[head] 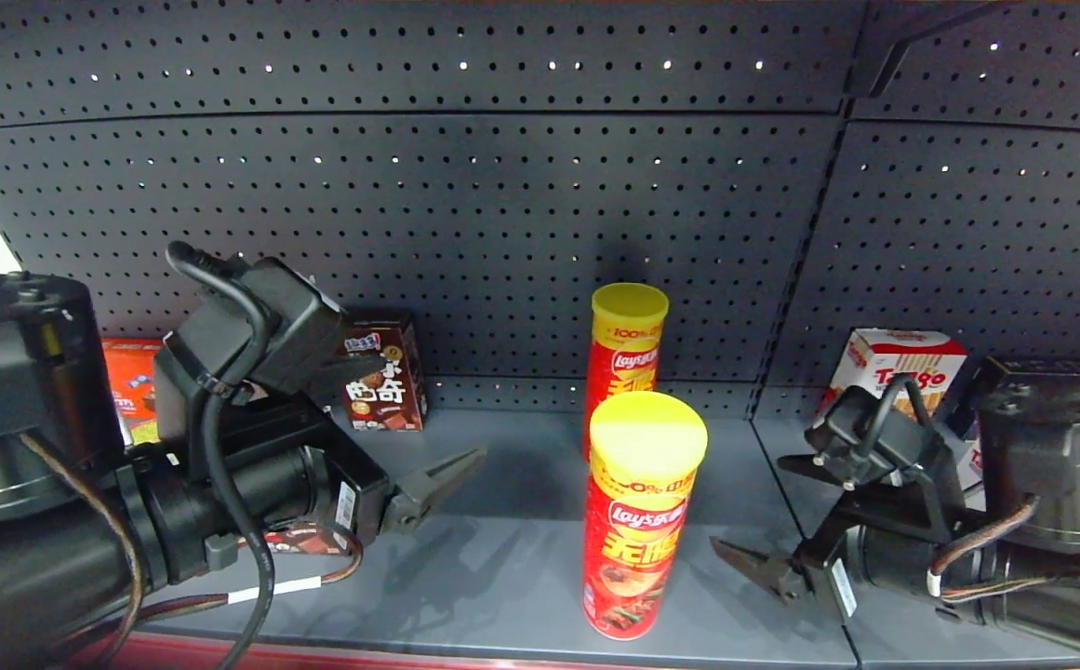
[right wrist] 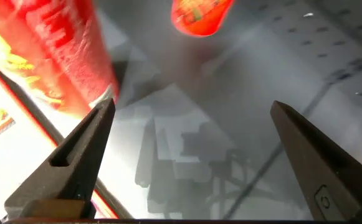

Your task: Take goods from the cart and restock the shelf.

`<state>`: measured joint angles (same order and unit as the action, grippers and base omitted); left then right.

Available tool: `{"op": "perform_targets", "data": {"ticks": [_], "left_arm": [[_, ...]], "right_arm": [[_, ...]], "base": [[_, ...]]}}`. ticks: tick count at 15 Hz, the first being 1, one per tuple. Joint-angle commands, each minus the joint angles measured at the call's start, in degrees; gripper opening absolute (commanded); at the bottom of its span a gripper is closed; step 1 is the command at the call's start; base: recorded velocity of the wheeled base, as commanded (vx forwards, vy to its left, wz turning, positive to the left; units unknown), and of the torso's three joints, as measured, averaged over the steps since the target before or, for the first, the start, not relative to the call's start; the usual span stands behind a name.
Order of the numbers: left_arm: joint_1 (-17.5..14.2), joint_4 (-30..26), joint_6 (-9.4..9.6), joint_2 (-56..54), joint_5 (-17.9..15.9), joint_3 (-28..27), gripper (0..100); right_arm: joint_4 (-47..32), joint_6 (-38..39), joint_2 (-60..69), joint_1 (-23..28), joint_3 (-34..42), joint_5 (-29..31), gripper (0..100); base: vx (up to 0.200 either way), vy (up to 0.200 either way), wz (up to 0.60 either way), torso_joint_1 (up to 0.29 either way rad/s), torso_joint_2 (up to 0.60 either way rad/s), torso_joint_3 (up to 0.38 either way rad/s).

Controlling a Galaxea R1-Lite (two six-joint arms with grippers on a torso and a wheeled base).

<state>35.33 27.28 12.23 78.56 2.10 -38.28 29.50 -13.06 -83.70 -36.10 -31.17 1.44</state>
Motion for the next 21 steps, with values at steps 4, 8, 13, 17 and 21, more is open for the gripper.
{"op": "perform_targets", "data": {"ticks": [4, 8, 13, 17, 21], "left_arm": [[-0.70, -0.56, -0.27, -4.64, 0.89, 0.75, 100], [-5.71, -0.92, -0.71, -13.43, 0.98, 7.87, 100], [-11.42, -1.88, -3.17, -24.42, 1.07, 12.70, 100], [-11.77, -4.69, -3.44, -28.55, 1.07, 12.88, 100], [-9.93, -4.69, -3.26, -25.29, 0.89, 9.80, 100]], "right_arm": [[-0.41, 4.62, 9.52, 1.29, -0.21, 3.22, 100], [-0.50, 5.06, 14.97, 4.54, 2.87, 3.48, 100], [-0.50, 5.23, 21.65, 14.12, 4.01, 3.31, 100], [-1.90, 5.59, 26.75, 16.67, 4.10, 3.22, 100], [-3.57, 5.59, 28.42, 15.97, 4.19, 3.83, 100]], "base": [[0.000, 0.000, 0.00, 0.000, 0.00, 0.000], [0.000, 0.000, 0.00, 0.000, 0.00, 0.000], [0.000, 0.000, 0.00, 0.000, 0.00, 0.000], [0.000, 0.000, 0.00, 0.000, 0.00, 0.000], [0.000, 0.000, 0.00, 0.000, 0.00, 0.000]]}}
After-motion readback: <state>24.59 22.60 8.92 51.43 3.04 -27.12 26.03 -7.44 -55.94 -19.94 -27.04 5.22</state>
